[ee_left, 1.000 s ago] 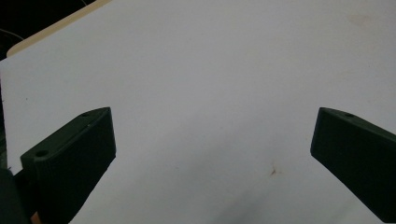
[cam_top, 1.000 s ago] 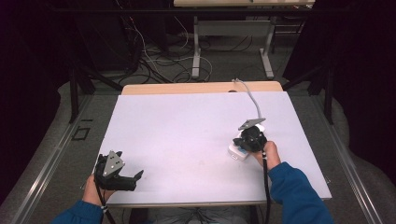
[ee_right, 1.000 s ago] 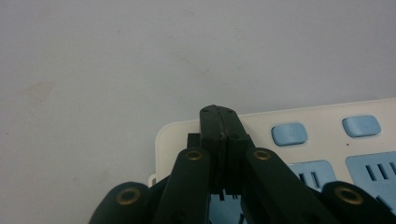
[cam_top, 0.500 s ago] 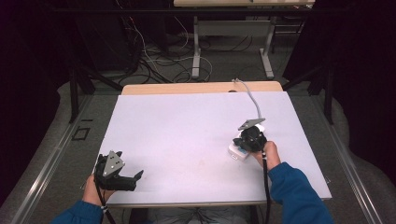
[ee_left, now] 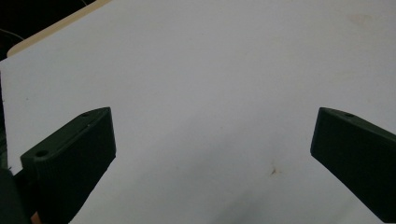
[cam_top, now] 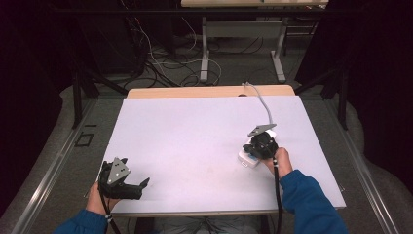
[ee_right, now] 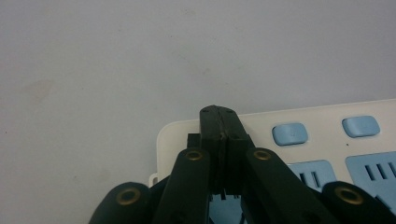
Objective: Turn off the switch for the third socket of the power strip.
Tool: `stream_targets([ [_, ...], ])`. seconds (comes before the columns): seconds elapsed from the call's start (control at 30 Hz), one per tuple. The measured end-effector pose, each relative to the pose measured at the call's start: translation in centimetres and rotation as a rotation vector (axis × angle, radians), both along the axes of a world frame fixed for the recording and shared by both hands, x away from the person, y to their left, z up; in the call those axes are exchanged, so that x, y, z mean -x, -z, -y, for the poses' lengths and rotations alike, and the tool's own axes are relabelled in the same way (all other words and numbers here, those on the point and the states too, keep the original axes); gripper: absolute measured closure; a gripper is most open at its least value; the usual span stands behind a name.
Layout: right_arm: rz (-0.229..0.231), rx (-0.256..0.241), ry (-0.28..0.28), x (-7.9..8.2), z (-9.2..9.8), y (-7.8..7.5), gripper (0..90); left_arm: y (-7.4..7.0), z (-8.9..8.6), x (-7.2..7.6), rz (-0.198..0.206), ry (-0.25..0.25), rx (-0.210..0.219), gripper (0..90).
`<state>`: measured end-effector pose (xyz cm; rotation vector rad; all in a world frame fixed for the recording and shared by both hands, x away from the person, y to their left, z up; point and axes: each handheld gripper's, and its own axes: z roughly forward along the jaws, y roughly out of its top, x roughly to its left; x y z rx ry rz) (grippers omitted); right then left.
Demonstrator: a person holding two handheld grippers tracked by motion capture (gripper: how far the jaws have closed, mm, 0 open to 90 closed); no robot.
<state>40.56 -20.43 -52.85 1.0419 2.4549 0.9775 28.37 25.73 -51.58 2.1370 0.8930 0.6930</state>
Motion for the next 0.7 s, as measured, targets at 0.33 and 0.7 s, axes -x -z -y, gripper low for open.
stream_targets([
  [0.33,0.003,0.012,0.004,0.07,0.03,-0.05,90.0,0.02,0.02,0.0,-0.001,0.001,0.001,0.0],
  [0.7,0.004,0.025,0.012,0.3,0.02,-0.42,90.0,0.03,0.05,0.03,-0.005,0.0,0.004,0.0],
])
